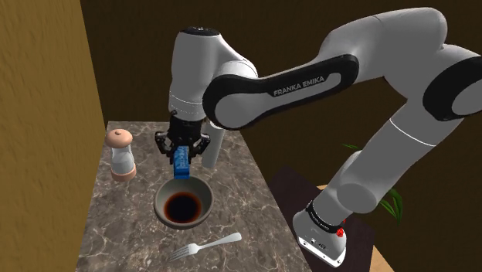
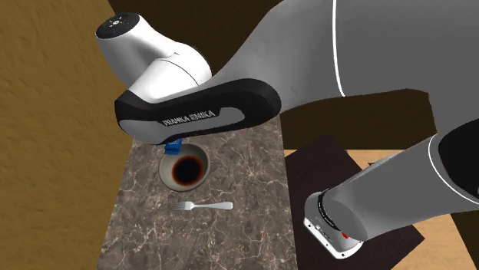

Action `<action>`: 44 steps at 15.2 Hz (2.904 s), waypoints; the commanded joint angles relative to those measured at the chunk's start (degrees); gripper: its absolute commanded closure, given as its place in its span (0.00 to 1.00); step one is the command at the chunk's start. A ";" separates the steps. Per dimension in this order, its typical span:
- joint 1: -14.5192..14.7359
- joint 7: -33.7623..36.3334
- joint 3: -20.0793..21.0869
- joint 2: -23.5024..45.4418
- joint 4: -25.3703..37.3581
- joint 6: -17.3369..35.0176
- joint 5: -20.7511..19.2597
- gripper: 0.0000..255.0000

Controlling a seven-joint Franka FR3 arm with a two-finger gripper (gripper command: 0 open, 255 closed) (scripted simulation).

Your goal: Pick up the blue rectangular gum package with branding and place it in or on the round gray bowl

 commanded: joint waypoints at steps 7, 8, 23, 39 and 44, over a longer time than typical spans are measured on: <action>3.52 3.88 3.19 -6.31 -7.48 2.59 4.84 1.00; 3.49 4.12 3.32 -5.83 -7.90 3.39 4.53 1.00; 3.27 7.61 4.29 0.17 -11.74 11.92 -0.18 1.00; 3.35 4.24 3.54 -5.49 -8.62 4.39 4.35 0.00; 3.35 4.25 3.54 -5.49 -8.61 4.39 4.34 0.00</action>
